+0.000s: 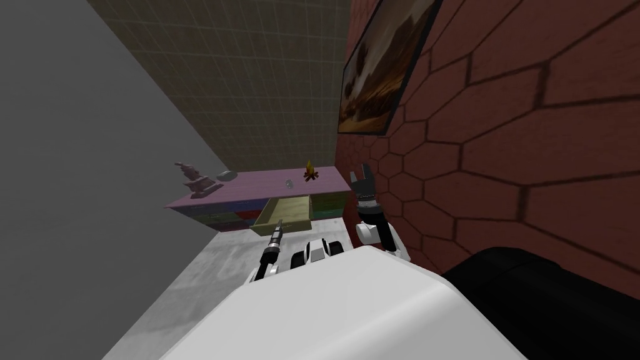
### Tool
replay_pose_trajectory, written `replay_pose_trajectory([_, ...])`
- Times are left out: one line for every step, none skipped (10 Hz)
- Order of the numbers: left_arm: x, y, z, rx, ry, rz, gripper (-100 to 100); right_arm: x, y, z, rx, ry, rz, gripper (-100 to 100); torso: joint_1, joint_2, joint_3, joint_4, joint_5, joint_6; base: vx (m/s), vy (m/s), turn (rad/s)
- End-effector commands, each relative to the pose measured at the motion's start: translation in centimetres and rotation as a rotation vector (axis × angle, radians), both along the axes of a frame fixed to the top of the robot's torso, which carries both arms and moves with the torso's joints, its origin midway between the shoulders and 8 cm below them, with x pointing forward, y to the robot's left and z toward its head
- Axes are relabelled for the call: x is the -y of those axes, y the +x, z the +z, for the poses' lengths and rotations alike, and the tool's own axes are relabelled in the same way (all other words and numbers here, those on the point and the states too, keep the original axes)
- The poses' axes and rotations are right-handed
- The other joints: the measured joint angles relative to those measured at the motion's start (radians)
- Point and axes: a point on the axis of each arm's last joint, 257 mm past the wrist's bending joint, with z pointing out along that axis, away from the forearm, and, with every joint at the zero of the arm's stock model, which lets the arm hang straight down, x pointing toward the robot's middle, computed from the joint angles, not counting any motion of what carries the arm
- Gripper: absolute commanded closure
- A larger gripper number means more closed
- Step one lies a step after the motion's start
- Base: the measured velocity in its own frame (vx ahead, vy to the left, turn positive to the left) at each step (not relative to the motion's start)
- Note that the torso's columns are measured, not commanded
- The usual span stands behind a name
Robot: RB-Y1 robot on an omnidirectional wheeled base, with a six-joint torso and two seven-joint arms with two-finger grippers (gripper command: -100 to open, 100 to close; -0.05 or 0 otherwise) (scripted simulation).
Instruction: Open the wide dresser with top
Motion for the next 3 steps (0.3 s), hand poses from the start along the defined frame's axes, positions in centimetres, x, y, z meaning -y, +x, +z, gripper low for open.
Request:
replay_pose_trajectory([-0.03,-0.08,-0.13,-0.003,0.000,0.001,0,0.00,0.00,0.00,0.000,0.000,0.000,0,0.001,-0.001,0.000,-0.001,0.001,0.000,0.000,0.000,0.000])
replay_pose_trajectory([-0.05,-0.13,-0.21,-0.006,0.000,0.001,0,0.00,0.00,0.00,0.000,0.000,0.000,0,0.001,-0.001,0.000,-0.002,0.001,0.000,0.000,0.000,0.000])
replay_pose_trajectory([-0.06,-0.16,-0.26,-0.007,0.000,0.002,0,0.00,0.00,0.00,0.000,0.000,0.000,0,0.002,-0.001,0.000,-0.002,0.002,0.000,0.000,0.000,0.000])
